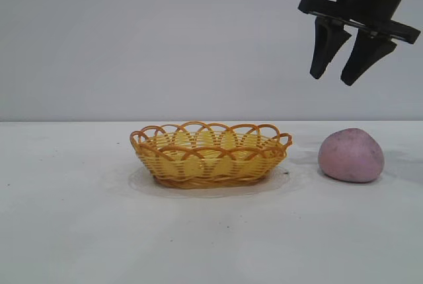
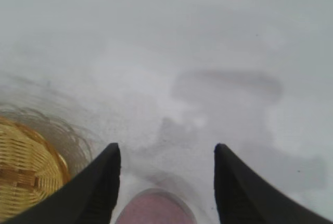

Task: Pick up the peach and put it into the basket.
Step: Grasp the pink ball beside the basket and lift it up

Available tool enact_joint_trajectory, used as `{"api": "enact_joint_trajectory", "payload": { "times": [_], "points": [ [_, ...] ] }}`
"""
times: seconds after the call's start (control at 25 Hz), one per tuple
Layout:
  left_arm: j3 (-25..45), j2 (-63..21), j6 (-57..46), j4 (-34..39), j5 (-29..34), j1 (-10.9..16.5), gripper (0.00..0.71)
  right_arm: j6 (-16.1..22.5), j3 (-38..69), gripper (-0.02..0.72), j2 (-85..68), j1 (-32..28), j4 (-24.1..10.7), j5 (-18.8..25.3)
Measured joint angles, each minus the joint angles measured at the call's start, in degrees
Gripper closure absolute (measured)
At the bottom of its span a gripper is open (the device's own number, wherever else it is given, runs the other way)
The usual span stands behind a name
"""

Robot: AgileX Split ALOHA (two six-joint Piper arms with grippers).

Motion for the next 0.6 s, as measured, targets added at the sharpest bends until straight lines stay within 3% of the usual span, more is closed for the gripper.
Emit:
{"api": "enact_joint_trajectory", "payload": {
  "times": [0.32,0.6],
  "points": [
    [0.0,0.0,0.0,-0.11,0.0,0.0,0.175,-0.9,0.0,0.333,-0.42,0.0,-2.68,6.58],
    [0.0,0.0,0.0,-0.11,0.0,0.0,0.175,-0.9,0.0,0.333,-1.2,0.0,-3.17,19.36]
  ]
}}
